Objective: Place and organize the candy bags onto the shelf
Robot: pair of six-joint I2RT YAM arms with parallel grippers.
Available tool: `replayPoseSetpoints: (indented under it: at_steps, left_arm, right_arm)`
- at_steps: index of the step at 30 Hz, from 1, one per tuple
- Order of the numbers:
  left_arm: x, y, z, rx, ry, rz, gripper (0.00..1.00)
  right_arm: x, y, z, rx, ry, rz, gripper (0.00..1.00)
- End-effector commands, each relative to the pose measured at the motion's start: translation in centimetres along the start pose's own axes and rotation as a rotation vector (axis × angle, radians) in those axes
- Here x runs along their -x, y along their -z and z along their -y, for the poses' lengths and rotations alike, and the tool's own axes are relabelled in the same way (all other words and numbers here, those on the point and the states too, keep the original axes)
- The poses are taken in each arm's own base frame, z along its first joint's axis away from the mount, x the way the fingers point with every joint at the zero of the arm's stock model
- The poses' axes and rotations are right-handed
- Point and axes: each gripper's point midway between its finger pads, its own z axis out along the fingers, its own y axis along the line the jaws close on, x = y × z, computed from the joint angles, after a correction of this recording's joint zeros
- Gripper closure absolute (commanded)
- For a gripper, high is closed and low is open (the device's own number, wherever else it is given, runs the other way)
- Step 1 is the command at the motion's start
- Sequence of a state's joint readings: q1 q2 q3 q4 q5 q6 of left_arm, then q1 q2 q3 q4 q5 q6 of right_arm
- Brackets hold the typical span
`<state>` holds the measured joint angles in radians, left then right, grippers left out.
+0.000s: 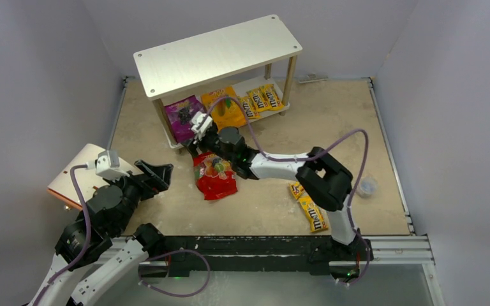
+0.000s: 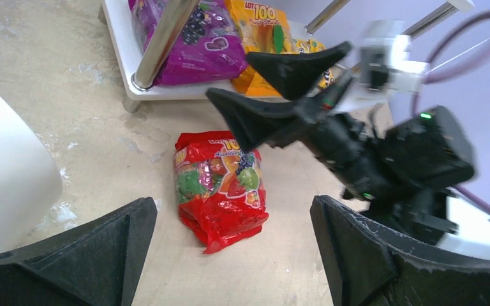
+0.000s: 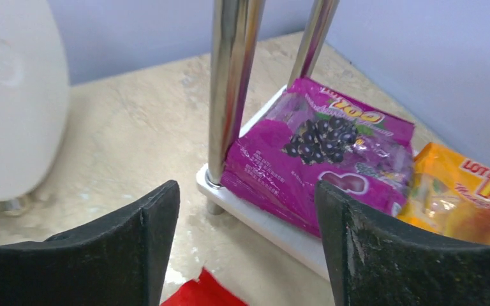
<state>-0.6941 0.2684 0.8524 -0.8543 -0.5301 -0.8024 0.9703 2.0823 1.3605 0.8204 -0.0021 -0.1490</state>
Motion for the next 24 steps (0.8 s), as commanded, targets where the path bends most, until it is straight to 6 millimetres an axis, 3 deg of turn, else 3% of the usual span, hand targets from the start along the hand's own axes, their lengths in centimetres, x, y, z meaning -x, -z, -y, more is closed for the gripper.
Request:
replayPoseSetpoints:
  at_steps: [1,6,8,10,13,18,21,24]
  left_arm:
    - [0.0,-0.4,1.1,-0.035,0.016,-0.009,0.03]
    - [-2.0,-2.1,1.9,-0.032,0.013,-0.075,0.02]
    - [-3.5,-3.1,2.2,-0.030,0.022,-0.118,0.03]
    - [-5.2,-4.0,2.0,-0.003,0.026,-0.168,0.02]
    - [-7.6,-5.2,1.1,0.066,0.034,-0.236,0.02]
    - [-11.5,-6.8,0.3,0.095,0.065,-0.320,0.01]
    - [-12.7,-7.5,0.6,0.072,0.087,-0.332,0.00]
    - [-13.0,-7.9,0.5,0.075,0.082,-0.334,0.00]
  right_arm:
    - [7.5,4.1,0.5,-0.017,-0.079,0.137,0.18]
    - [8.2,10.1,1.0,-0.070,-0.223,0.122,0.01]
    - [7.3,13.1,2.7,-0.186,-0.310,0.125,0.01]
    - [4.9,16.3,4.7,-0.336,-0.472,0.105,0.01]
    - [3.2,19.3,5.2,-0.348,-0.635,0.081,0.01]
    - [-0.2,19.9,1.7,-0.192,-0.869,-0.170,0.01]
    - [-3.2,18.9,-1.1,-0.102,-0.976,-0.302,0.01]
    - [-5.4,17.7,-2.2,-0.075,-1.024,-0.375,0.01]
